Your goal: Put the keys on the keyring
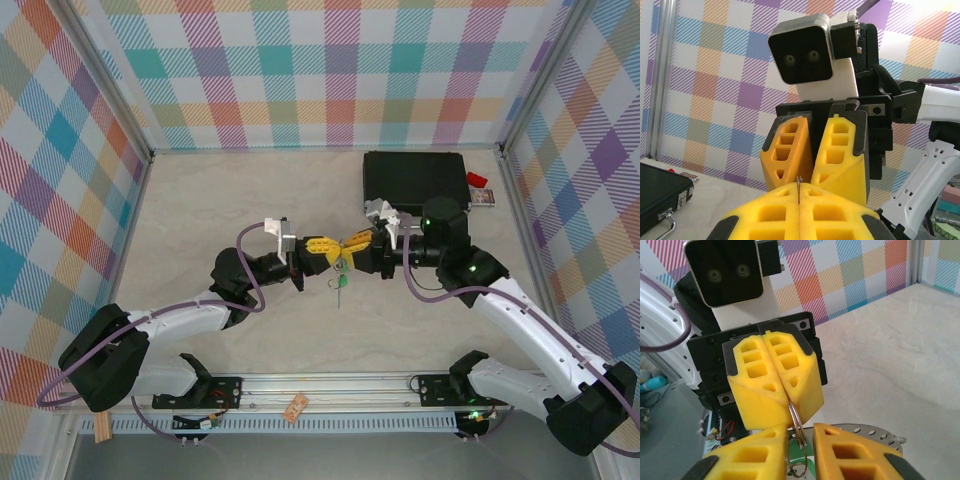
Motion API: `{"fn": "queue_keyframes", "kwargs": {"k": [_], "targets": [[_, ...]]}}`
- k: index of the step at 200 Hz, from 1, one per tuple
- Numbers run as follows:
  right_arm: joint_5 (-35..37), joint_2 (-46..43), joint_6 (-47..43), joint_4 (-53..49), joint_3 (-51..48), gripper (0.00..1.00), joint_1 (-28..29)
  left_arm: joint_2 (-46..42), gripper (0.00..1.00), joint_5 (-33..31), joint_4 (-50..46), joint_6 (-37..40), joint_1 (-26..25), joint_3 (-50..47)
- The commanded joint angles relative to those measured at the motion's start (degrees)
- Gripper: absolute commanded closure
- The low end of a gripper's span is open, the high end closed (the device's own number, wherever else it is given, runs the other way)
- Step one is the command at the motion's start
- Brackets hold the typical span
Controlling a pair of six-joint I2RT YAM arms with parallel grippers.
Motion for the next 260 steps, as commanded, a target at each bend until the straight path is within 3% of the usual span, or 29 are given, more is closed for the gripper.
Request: {"fn": "queue_keyframes", "kwargs": {"k": [1, 20, 59, 71, 124, 181, 260], "targets": [[-1.83, 0.01, 0.01, 1.51, 0.36, 0.91, -0.36, 0.25, 1.00, 1.42, 5.02, -0.55, 0.47, 0.96], [-1.68, -0.32, -0.18, 1.49, 0.17, 0.97, -0.37, 0.31, 1.00, 1.23, 5.15, -0.56, 0.47, 0.84], [0.06, -1.37, -1.06, 0.67, -0.28, 1.00, -0.56, 0.16, 1.00, 0.56, 4.24, -0.22, 0.52, 0.37], [0.51, -1.42, -1.60, -0.02, -0.11, 1.00, -0.65, 0.00, 0.89, 0.17, 3.45, 0.24, 0.47, 0.11], [3.67, -0.84, -8.16, -6.64, 1.85, 1.00, -0.65, -3.70, 0.76, -1.73, -6.14, 5.48, 1.65, -1.22], [8.94, 3.26, -18.06, -16.78, 6.43, 1.00, -0.17, -8.69, 0.75, -3.20, -26.09, 16.48, 2.76, 0.95], [17.14, 10.67, -35.97, -33.71, 16.26, 1.00, 4.28, -8.90, 0.75, -1.47, -32.74, 22.36, 2.76, 0.66]]}}
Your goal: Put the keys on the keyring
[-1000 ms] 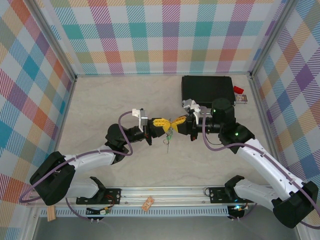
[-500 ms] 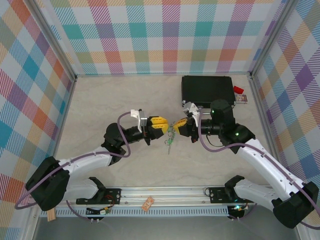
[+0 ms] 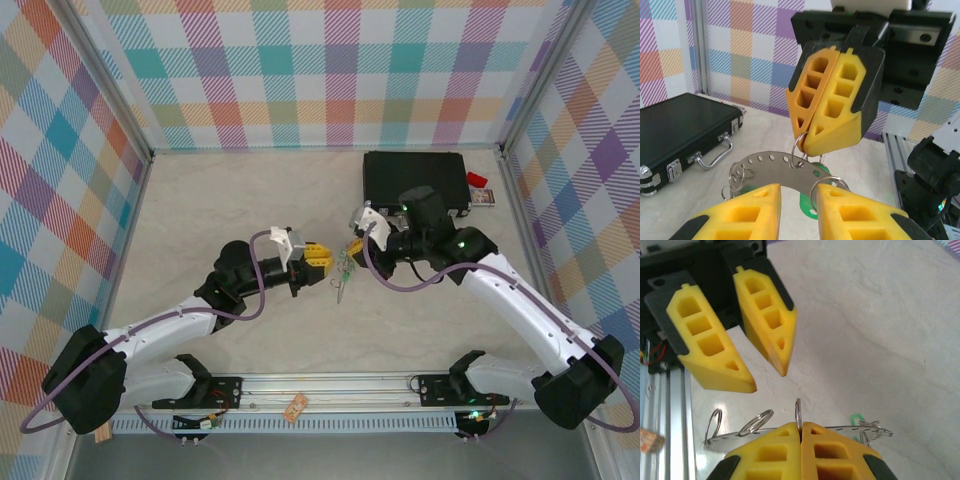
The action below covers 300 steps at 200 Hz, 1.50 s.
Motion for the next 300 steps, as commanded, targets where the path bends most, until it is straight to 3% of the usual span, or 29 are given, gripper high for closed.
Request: {"fn": "queue_keyframes", "kwargs": {"k": [1, 50, 131, 268, 300], "targets": [[2.62, 1.26, -8.89, -7.29, 3.90, 1.00, 1.68, -0.85, 0.75, 1.31, -2.47, 3.44, 0.51, 1.18], [5.74, 3.26, -12.94, -10.71, 5.23, 1.00, 5.58, 0.00, 0.77, 5.17, -2.97, 4.67, 0.43, 1.47], [2.62, 3.75, -12.46, -9.83, 5.39, 1.00, 5.89, 3.12, 0.81, 11.80, -4.52, 3.42, -0.02, 4.42], [-0.45, 3.44, -11.20, -9.47, 5.31, 1.00, 6.09, 6.56, 0.87, 14.10, -6.12, 3.47, -0.64, 6.65], [-0.84, 3.51, -10.94, -9.46, 5.39, 1.00, 6.15, 6.87, 0.98, 14.59, -5.92, 3.29, -0.73, 6.93]]}}
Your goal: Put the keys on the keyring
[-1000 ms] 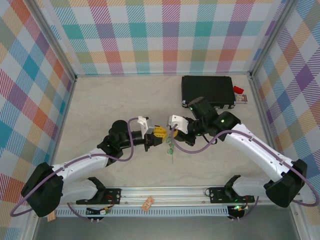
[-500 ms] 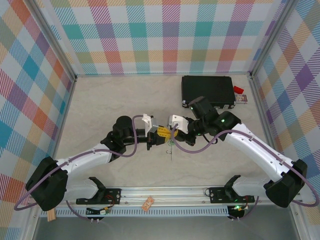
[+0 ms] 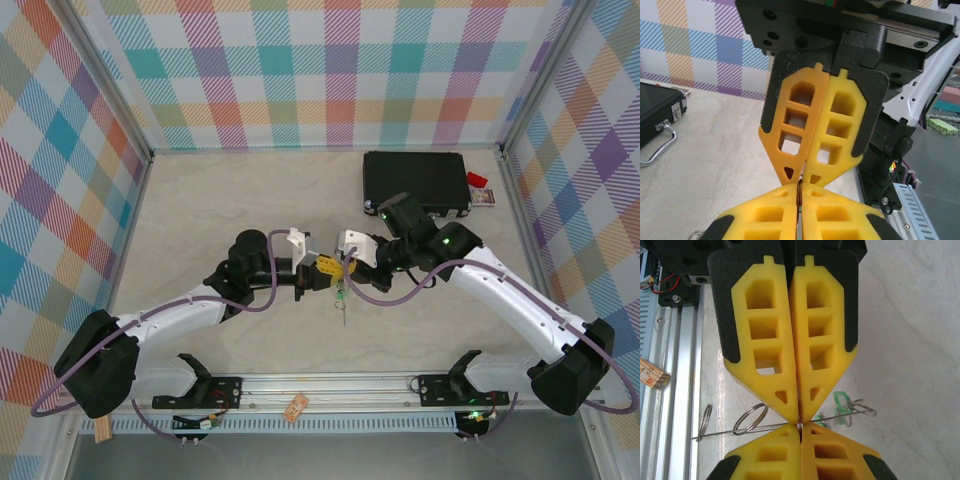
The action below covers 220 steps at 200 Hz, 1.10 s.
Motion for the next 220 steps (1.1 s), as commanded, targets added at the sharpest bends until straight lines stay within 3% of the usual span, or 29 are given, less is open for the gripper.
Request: {"fn": "queue_keyframes", "kwargs": {"k": [1, 89, 121, 130, 152, 220], "targets": [[-4.15, 0.02, 0.47, 0.85, 2.09, 1.00, 0.52, 0.85, 0.99, 0.96, 0.03, 0.12, -0.48, 1.65], [-2.00, -2.04, 0.77, 2.10, 0.66, 1.00, 0.50, -0.12, 1.00, 0.04, -1.33, 1.44, -0.57, 0.95], [-1.30, -2.76, 1.75, 3.25, -0.02, 1.00, 0.56, -0.73, 1.00, -1.34, 3.32, -0.42, -0.57, -0.48], [-0.79, -3.09, 2.45, 3.75, -0.15, 0.86, 0.52, -0.94, 1.00, -1.84, 5.87, -1.48, -0.57, -1.25], [0.84, -4.13, 3.89, 5.06, -0.86, 0.73, 0.52, -1.08, 1.00, -3.23, 12.06, -4.44, -0.57, -2.93], [4.80, -13.82, 17.26, 16.23, -9.14, 0.70, 0.41, 1.65, 1.00, -4.94, 29.64, -15.70, -0.57, -4.76]]}}
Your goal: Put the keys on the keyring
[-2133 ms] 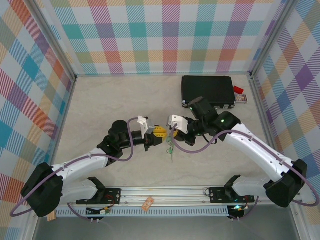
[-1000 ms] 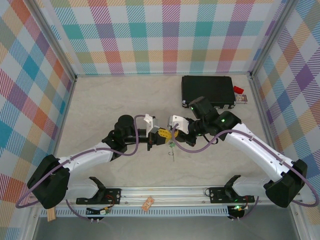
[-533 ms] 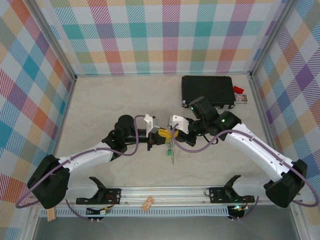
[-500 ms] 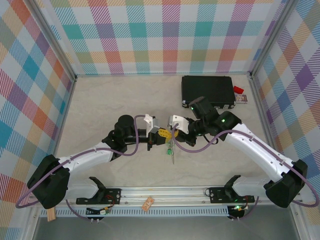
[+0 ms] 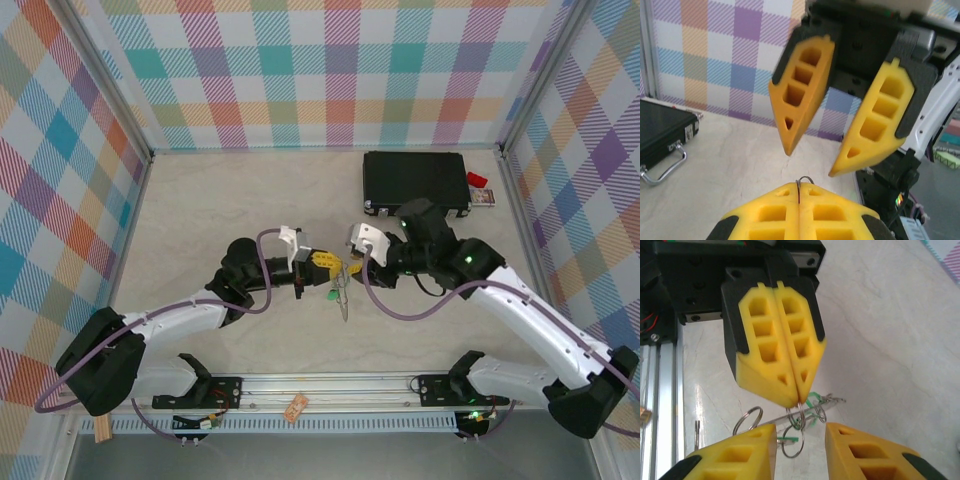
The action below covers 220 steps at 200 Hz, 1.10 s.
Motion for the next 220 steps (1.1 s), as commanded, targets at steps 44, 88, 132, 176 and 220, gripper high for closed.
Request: {"fn": "queue_keyframes", "kwargs": {"k": [44, 88, 132, 176, 220], "targets": [[0.78, -10.71, 23.07, 18.57, -10.68, 0.67, -0.62, 1.73, 1.00, -3.74, 20.83, -10.01, -0.34, -0.78], [-2.33, -13.29, 36.98, 28.32, -14.95, 0.67, -3.54, 3.33, 1.00, -6.01, 25.50, -11.43, -0.62, -0.66], [-7.97, -11.34, 44.82, 32.14, -13.06, 0.63, -6.55, 3.38, 1.00, -6.38, 25.42, -11.25, -0.81, -0.26], [-11.25, -8.98, 45.87, 31.91, -12.44, 0.70, -7.43, 2.75, 1.00, -6.39, 25.26, -10.80, -0.80, -0.26], [-13.07, -8.64, 45.83, 31.57, -12.70, 0.78, -7.50, 2.41, 1.00, -6.36, 25.06, -10.70, -0.81, -0.20]]}}
